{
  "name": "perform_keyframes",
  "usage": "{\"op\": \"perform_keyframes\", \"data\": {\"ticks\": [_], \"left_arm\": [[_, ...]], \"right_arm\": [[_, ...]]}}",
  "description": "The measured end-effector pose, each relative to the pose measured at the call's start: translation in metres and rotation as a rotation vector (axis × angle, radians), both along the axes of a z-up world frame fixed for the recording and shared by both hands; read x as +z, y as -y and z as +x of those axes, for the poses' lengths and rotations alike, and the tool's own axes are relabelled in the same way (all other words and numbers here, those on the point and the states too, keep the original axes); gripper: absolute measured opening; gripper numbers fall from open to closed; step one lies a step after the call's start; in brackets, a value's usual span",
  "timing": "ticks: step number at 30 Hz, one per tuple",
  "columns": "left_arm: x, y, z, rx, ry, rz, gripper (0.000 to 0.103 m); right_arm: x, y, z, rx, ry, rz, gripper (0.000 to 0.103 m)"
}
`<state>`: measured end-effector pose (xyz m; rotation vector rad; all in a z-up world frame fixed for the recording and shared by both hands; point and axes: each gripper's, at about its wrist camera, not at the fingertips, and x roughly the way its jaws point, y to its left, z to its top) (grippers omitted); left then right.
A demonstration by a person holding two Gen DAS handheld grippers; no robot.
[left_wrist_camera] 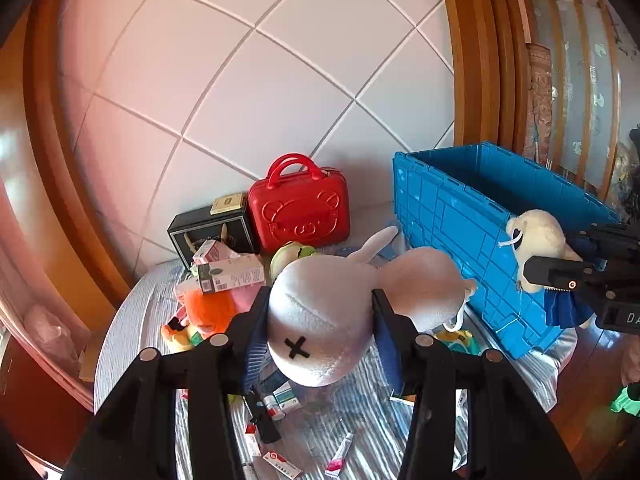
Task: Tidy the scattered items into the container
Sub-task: 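Lift the bunny and teddy bear and carry them over the blue crate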
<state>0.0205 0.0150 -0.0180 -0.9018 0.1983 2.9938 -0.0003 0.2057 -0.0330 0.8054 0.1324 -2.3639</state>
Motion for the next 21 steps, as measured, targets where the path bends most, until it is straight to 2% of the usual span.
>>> {"op": "perform_keyframes", "data": {"ticks": [9,21], "left_arm": [[0.024,-0.074,-0.059,-0.050,-0.027,-0.021,0.047],[0.040,-0.195,-0.142,-0.161,-0.045,-0.028,0.047]], "right_arm": [[0.015,-0.057,-0.047,-0.021,-0.021,-0.035,0.038],[0.019,-0.161,-0.116,-0.117,-0.021,-0.051,0.038]]}}
